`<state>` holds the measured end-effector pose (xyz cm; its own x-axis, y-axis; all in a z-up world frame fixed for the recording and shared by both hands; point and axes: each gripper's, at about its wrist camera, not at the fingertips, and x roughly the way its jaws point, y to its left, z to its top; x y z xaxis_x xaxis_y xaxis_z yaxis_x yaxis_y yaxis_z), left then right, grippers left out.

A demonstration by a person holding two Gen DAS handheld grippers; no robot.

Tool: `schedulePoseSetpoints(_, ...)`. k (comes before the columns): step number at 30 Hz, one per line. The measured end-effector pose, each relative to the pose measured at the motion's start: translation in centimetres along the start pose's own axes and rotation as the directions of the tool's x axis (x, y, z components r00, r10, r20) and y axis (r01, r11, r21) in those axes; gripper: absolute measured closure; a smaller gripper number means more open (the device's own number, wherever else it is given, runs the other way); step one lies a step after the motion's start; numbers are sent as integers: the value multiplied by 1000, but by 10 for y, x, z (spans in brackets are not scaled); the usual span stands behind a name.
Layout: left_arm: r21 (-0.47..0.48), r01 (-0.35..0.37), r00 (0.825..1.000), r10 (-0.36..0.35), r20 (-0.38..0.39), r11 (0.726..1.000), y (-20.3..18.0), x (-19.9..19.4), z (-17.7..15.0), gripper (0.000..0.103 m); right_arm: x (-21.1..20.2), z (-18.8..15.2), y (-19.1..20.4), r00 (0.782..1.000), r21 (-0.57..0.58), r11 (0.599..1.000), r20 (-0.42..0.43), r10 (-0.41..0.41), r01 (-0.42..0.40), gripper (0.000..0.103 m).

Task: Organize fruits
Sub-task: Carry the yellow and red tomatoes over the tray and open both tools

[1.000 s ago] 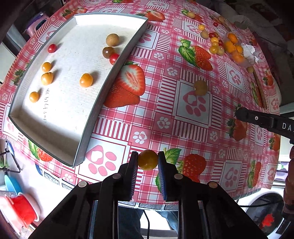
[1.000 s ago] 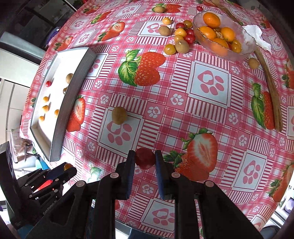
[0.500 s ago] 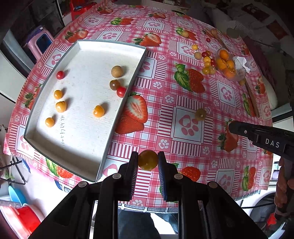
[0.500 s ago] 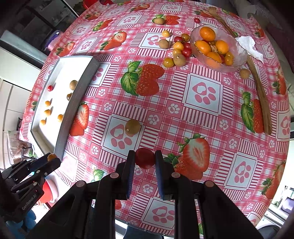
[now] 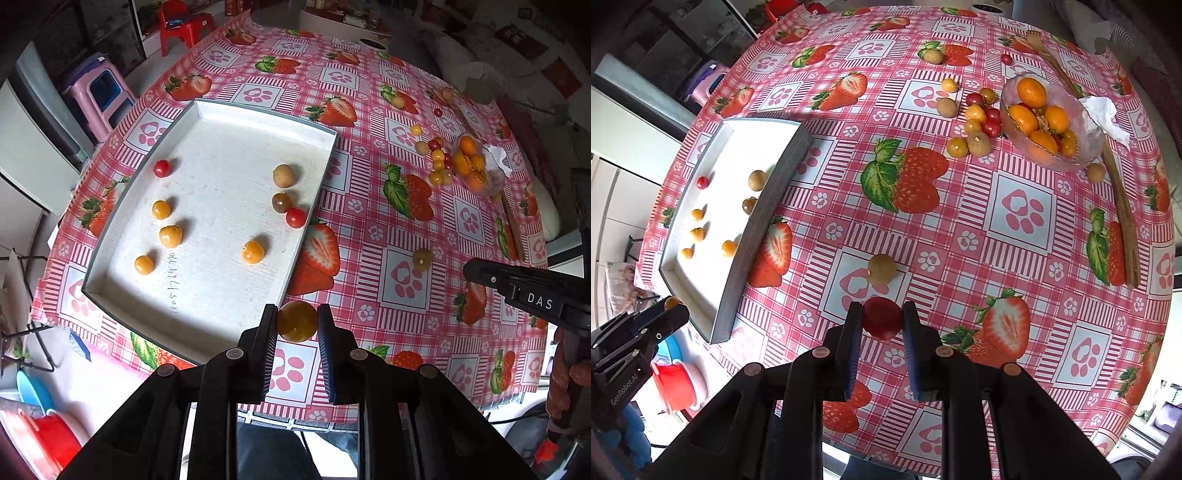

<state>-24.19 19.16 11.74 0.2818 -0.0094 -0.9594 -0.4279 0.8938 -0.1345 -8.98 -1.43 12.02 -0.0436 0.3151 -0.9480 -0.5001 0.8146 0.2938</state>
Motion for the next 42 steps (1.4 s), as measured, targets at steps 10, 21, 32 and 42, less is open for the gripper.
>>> schedulePoseSetpoints(10, 32, -9, 1000, 8, 22, 999, 50, 1, 49, 80, 17, 35, 50, 1000, 18, 1000, -8, 23, -23, 79)
schedulePoseSetpoints(21, 135, -3, 1000, 6, -22, 991, 75, 45, 102, 80, 39, 92, 91, 999, 95, 995, 3, 40, -40, 79)
schedulePoseSetpoints(32, 146, -17, 998, 27, -64, 989, 97, 85, 127, 80, 72, 133, 119, 999, 132, 990, -20, 47, -44, 79)
schedulePoseSetpoints(42, 195, -39, 994, 57, -90, 980, 98, 111, 131, 80, 117, 161, 135, 996, 156, 987, -75, 48, -36, 79)
